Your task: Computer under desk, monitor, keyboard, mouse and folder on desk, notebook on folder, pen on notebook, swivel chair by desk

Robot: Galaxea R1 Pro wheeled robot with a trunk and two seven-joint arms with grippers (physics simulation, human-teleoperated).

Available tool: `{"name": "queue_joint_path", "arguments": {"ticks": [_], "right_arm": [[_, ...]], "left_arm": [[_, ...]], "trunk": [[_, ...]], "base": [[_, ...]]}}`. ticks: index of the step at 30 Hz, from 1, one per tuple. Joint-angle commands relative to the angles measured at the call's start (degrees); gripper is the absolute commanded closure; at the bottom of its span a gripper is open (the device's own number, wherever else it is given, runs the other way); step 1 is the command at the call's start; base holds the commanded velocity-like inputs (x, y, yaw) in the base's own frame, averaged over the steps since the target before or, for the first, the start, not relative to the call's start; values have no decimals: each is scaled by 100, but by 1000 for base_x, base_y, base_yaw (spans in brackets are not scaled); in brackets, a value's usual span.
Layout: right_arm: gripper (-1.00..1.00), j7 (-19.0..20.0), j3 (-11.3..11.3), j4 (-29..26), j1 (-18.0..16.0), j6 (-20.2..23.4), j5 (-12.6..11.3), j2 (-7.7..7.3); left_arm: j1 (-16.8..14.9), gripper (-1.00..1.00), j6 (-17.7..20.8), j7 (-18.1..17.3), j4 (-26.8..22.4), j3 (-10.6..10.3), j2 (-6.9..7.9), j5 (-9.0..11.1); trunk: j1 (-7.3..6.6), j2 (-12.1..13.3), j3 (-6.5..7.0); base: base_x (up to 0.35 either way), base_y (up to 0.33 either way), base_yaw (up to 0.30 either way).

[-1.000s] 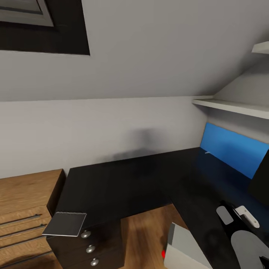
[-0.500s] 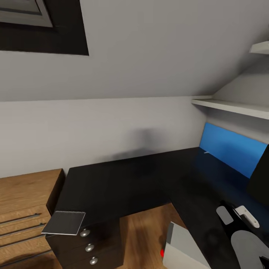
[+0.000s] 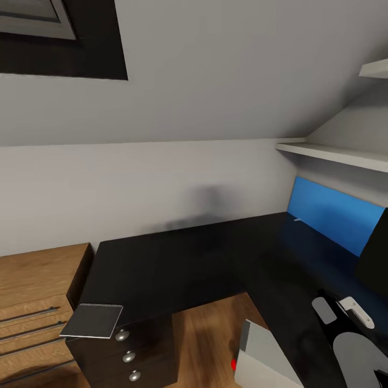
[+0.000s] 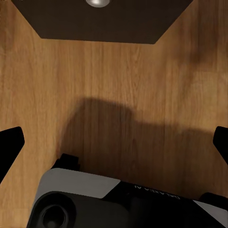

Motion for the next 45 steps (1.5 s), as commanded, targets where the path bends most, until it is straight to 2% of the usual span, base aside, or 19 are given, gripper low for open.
{"name": "queue_joint_path", "arguments": {"ticks": [1, 12, 18, 21, 23, 27, 30, 31, 32, 33, 34, 35, 36, 37, 38, 40, 41, 45], "right_arm": [[-100, -2, 3, -2, -4, -36, -61, 0], [-100, 6, -2, -6, -4, -36, -60, 0], [-100, 5, 3, -13, -3, -36, -62, 4], [-100, 11, 7, -16, -4, -43, -56, 46], [-100, 14, 26, -31, -4, -53, -31, 124], [-100, 19, 316, -43, -2, -81, 40, 285], [-100, 19, 649, -49, -3, -91, 74, 393], [-100, 18, 857, -49, -4, -96, 89, 444], [-100, 16, 964, -48, -4, -102, 94, 471], [-100, 14, 1175, -40, -3, -136, 102, 534], [-100, 14, 1277, -35, -3, -174, 104, 568], [-100, 4, 1994, 46, 1, -829, 212, 1013], [-100, -2, 2170, 132, 2, -1002, 312, 1133], [-100, -4, 2255, 192, 3, -1079, 374, 1184], [-100, -18, 2582, 589, 4, -1391, 743, 1415], [-100, -31, 2710, 911, 4, -1687, 1060, 1757], [-100, -36, 2723, 1062, 9, -1744, 1105, 1870], [-100, -26, 2739, 1565, 52, -2158, 1151, 2007]], "left_arm": [[-2, -100, 20, 50, -12, -27, 5, 60], [-2, -100, 20, 50, -7, -27, 1, 67], [-2, -100, 0, 50, 278, -50, 0, 54], [-2, -100, -50, 50, 322, -53, 0, 52], [-2, -100, -65, 50, 335, -53, 0, 51], [-2, -100, -75, 50, 342, -50, 1, 51], [-2, -100, -76, 50, 343, -47, 0, 51], [-2, -100, -76, 50, 343, -48, 0, 51], [-2, -100, -76, 50, 345, -47, 0, 51], [-2, -100, -76, 50, 346, -46, 0, 51], [-2, -100, -76, 50, 347, -46, 0, 51], [-2, -100, -76, 50, 351, -48, 0, 51], [-2, -100, -76, 50, 352, -47, 0, 51], [-2, -100, -76, 50, 352, -48, 0, 51], [-2, -100, -76, 51, 355, -49, 2, 51], [-2, -100, -114, 55, 360, -46, 7, 51], [-2, -100, -172, 57, 360, -45, 5, 51], [-2, -100, -264, 55, 361, -43, -2, 53]], "trunk": [[1, -6, -8], [1, -6, -8], [1, -6, -8], [1, -6, -8], [1, -6, -7], [1, -6, -1], [1, -6, 4], [1, -6, 6], [1, -6, 8], [1, -6, 9], [1, -6, 9], [1, -6, 10], [1, -6, 10], [1, -6, 10], [1, -6, 10], [1, -6, 10], [1, -6, 10], [1, -6, 10]], "base": [[0, 0, 0], [0, 0, 0], [0, 0, 0], [0, 0, 67], [0, 0, 172], [0, 0, 239], [0, 0, 259], [0, 0, 263], [0, 0, 265], [0, 0, 269], [0, 0, 270], [0, 0, 277], [0, 0, 277], [0, 0, 278], [0, 0, 279], [0, 0, 279], [0, 0, 279], [0, 0, 280]]}}
